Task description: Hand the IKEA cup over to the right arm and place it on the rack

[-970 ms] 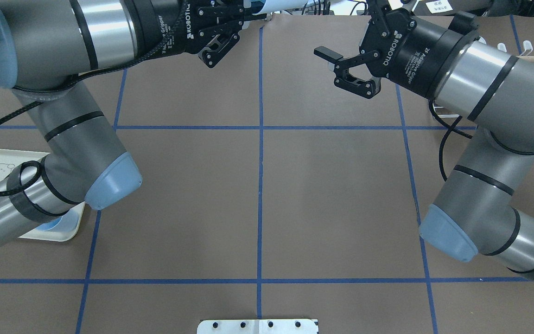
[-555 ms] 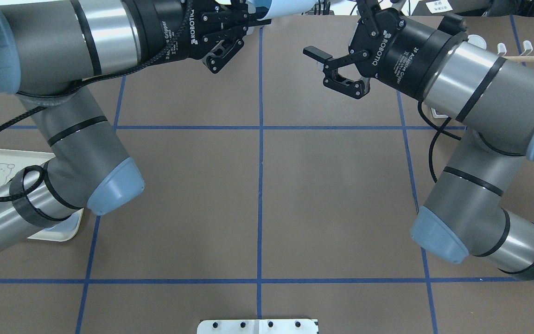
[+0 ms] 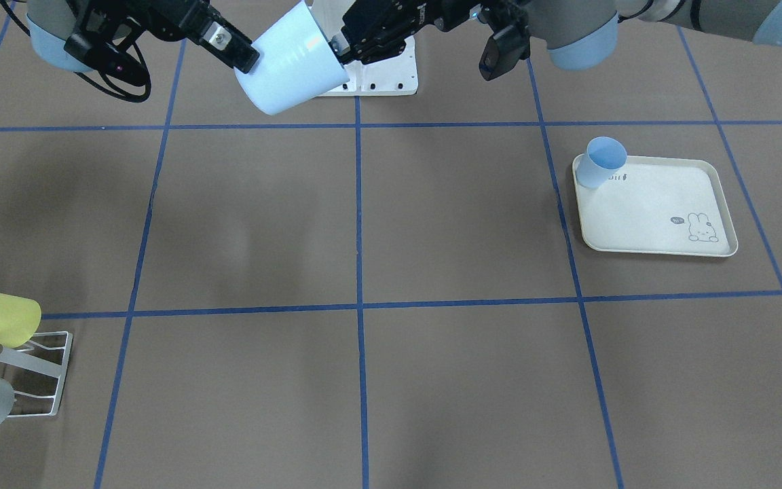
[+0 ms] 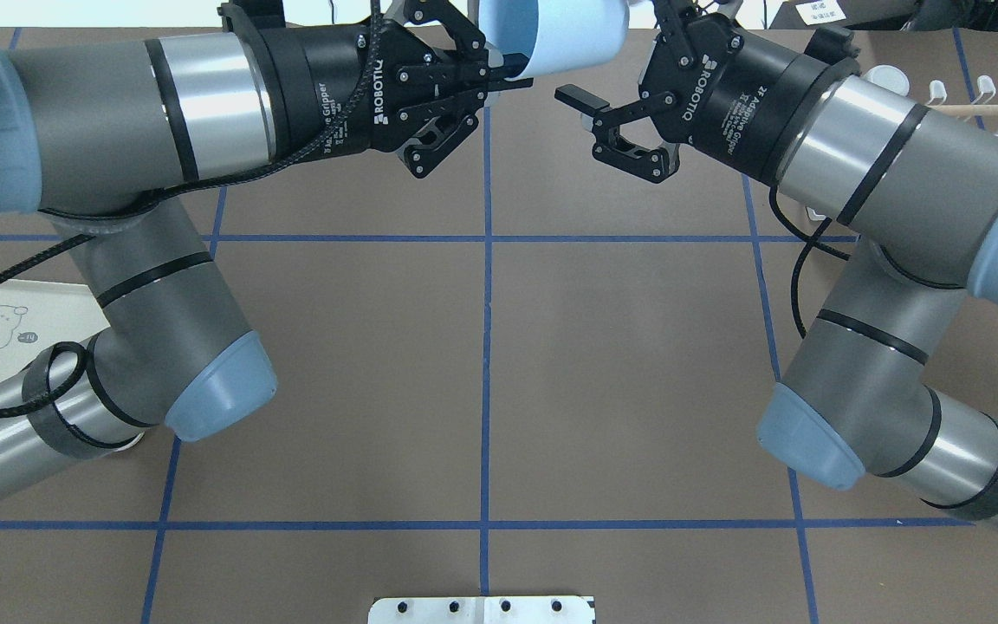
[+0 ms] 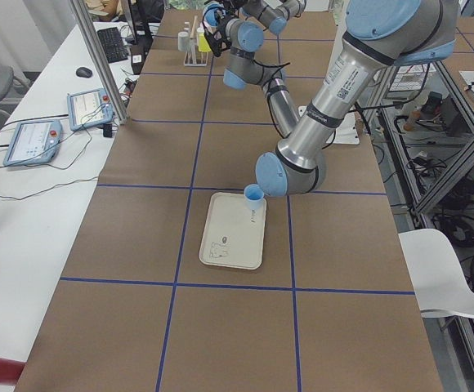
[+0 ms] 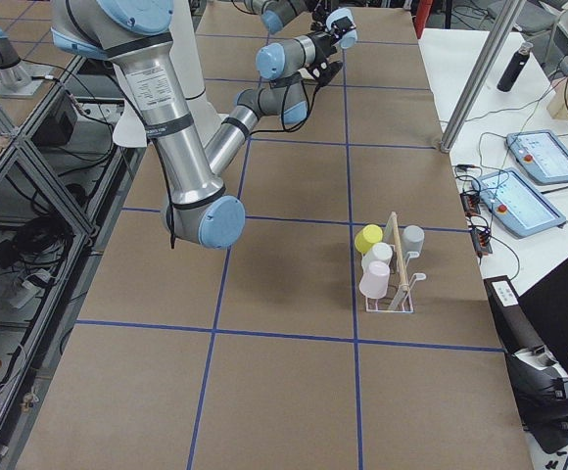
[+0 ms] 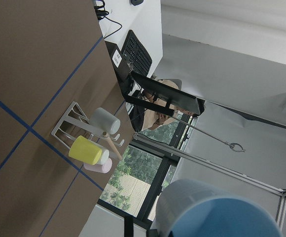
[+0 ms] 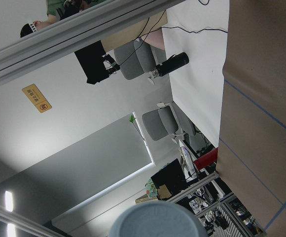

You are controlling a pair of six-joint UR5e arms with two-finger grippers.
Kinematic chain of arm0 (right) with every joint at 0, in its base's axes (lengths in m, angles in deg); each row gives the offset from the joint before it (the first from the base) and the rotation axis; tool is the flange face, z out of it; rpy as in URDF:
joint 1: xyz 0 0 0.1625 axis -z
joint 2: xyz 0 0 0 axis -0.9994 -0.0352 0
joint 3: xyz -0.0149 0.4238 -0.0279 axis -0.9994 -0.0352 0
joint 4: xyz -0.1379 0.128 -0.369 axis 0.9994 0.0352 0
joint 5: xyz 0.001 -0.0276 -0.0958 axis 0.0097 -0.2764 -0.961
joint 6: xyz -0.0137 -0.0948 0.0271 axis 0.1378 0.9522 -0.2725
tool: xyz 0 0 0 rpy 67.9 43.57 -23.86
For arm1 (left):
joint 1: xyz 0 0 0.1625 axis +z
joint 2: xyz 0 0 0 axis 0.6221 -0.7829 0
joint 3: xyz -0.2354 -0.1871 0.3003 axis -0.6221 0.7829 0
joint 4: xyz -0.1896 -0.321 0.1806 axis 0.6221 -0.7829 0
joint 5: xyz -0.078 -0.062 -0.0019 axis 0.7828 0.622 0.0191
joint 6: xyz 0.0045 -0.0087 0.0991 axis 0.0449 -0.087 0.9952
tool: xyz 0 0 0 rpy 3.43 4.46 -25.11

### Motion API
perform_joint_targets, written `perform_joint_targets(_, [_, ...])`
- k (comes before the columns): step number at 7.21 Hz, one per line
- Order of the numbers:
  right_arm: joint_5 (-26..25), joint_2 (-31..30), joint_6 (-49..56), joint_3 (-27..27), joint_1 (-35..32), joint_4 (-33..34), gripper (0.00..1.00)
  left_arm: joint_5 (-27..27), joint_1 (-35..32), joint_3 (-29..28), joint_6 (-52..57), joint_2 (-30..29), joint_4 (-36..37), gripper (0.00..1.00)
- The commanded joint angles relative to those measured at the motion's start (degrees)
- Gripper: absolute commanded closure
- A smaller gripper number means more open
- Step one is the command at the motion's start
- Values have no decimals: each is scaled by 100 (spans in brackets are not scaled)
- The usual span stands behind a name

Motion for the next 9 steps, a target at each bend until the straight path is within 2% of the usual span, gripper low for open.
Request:
perform_joint_targets(1, [3, 1, 0, 16, -9, -3, 1, 138, 18, 93, 8, 32, -3, 100])
perform_joint_targets(2, [12, -8, 17, 34, -9, -12, 1, 200, 18, 93, 8, 58, -3, 100])
perform_joint_targets(3, [21, -34, 26, 43, -9, -3, 6, 200, 18, 93, -1, 59, -3, 100])
perform_joint_targets(4, [21, -69, 61, 60, 0, -3, 22, 200, 18, 93, 7, 50, -3, 100])
perform_joint_targets(6, [21, -70, 79, 69, 0, -3, 40, 192, 18, 102, -1, 50, -3, 100])
perform_joint_targets(7, [21, -70, 79, 78, 0, -3, 56, 192, 18, 93, -1, 50, -3, 53])
perform_joint_targets(8, [21, -70, 88, 104, 0, -3, 65, 200, 18, 93, 7, 50, 6, 1])
perform_joint_targets(9, [29, -87, 105, 122, -26, -3, 69, 218, -26, 180, 42, 85, 41, 0])
